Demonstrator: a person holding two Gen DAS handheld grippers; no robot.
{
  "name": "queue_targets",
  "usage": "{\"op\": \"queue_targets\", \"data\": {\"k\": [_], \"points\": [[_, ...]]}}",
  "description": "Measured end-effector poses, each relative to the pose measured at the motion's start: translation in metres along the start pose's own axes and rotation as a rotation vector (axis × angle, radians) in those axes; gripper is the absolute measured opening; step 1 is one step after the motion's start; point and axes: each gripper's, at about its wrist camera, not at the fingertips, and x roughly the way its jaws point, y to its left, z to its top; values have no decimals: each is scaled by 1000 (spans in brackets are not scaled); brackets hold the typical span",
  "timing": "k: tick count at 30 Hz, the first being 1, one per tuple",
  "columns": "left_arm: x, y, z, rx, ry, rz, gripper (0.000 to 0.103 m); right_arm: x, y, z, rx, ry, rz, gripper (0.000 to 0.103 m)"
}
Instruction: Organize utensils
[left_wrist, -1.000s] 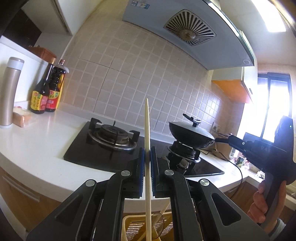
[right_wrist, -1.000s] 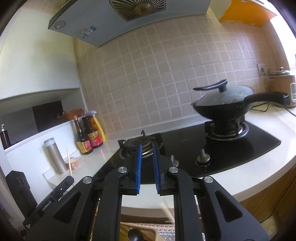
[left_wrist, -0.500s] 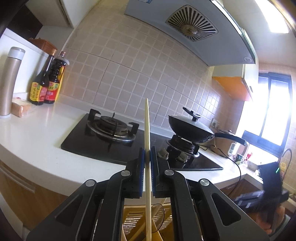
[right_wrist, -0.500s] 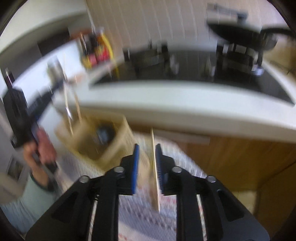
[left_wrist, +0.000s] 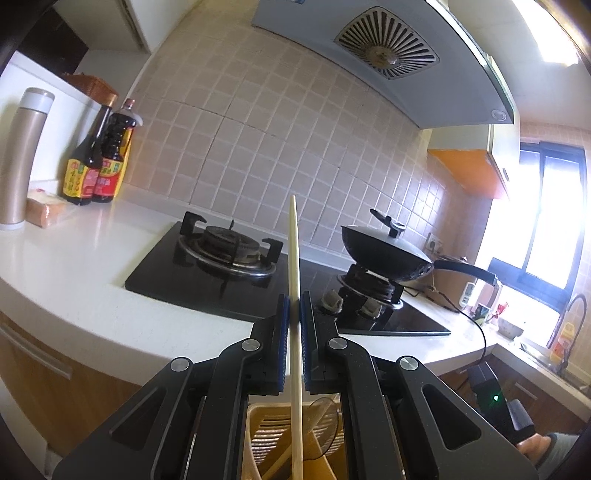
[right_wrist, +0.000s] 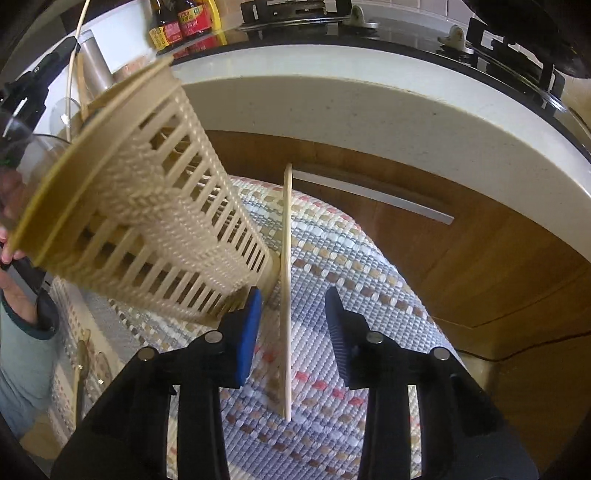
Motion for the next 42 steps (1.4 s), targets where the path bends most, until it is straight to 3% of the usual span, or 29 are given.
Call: {"op": "queue_targets", "data": {"k": [1,5,7,10,15,20,23,24,25,27,29,33,36,42], "points": [[1,1,-1,-1,4,0,4,6,1,1,-4,13,-18,24],[3,1,-5,3,17,-1,4,21,5,2,-6,42,-25,21],[4,1,-6,5,20,-3,4,24,6,1,3,38,-15,8],[4,1,-7,2,23,-7,4,21,6,-3,15,31,-33,3],[2,1,-7,8,22,-11,4,3,-4,-37,169,62,-32,3],[2,2,-7,2,22,-16,5,-19,2,-85,225,94,-49,3],[1,2,-6,-1,23,-20,5,-21,3,-87,214,101,-83,10],[1,1,-6,-1,22,-21,5,-21,3,-87,209,104,-93,19],[1,1,-6,0,21,-22,5,-19,2,-81,207,107,-106,34],[0,1,-5,-2,20,-28,5,-16,2,-71,199,105,-110,52],[0,2,-4,-6,21,-34,5,-10,3,-59,174,114,-143,52],[1,4,-5,-11,29,-38,5,5,7,-38,143,162,-213,33],[1,5,-5,-15,32,-37,5,9,10,-26,130,183,-237,11],[-8,3,2,-25,16,-54,5,-1,19,-27,140,139,-209,11]]}}
